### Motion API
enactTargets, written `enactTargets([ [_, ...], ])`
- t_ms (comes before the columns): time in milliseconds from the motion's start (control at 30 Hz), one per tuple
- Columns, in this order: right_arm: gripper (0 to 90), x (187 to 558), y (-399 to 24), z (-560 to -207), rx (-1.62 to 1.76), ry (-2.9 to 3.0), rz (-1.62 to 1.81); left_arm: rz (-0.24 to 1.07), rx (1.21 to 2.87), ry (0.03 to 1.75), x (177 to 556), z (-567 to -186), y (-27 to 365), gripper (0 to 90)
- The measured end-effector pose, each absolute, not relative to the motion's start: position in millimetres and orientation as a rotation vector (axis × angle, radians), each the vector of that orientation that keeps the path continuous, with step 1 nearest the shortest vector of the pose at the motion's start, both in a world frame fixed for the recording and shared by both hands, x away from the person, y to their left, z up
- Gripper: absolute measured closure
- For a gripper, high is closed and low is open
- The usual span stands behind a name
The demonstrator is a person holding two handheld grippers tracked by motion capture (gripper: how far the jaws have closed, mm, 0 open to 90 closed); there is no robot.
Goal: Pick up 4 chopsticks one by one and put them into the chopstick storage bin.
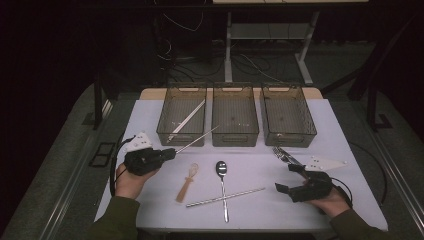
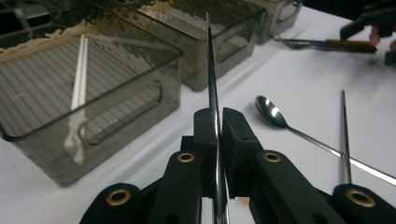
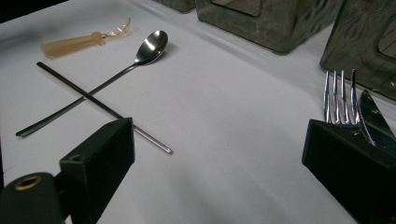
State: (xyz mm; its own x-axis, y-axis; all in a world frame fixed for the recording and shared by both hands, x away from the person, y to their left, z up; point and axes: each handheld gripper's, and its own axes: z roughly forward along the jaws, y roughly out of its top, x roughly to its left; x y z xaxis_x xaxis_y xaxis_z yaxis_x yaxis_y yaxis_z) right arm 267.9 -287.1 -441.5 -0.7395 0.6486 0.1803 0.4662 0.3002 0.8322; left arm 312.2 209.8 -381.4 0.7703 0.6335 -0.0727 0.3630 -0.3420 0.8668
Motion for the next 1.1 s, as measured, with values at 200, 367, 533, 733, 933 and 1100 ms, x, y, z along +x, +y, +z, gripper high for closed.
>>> enactTargets([
  [200,9.5,268.2,-286.8,-441.9,1.035,2.371,1.416,0.374,1.95,0.788,326.1,-376.1,209.5,84.6],
  [367,9.5,267.9,-286.9,-442.0,1.04,2.372,1.415,0.409,1.924,0.827,338.3,-370.2,208.9,84.6],
  [533,9.5,268.0,-287.0,-442.1,1.042,2.371,1.415,0.446,1.909,0.862,351.1,-366.7,206.0,84.6],
  [733,9.5,268.2,-287.6,-442.1,1.042,2.37,1.418,0.481,1.898,0.905,369.5,-366.3,201.1,84.6],
  [933,9.5,268.4,-288.5,-442.0,1.045,2.369,1.423,0.505,1.886,0.953,388.7,-367.0,195.7,84.6],
  [1100,9.5,268.3,-288.5,-442.0,1.043,2.368,1.425,0.514,1.887,1.002,404.7,-368.9,194.1,84.6],
])
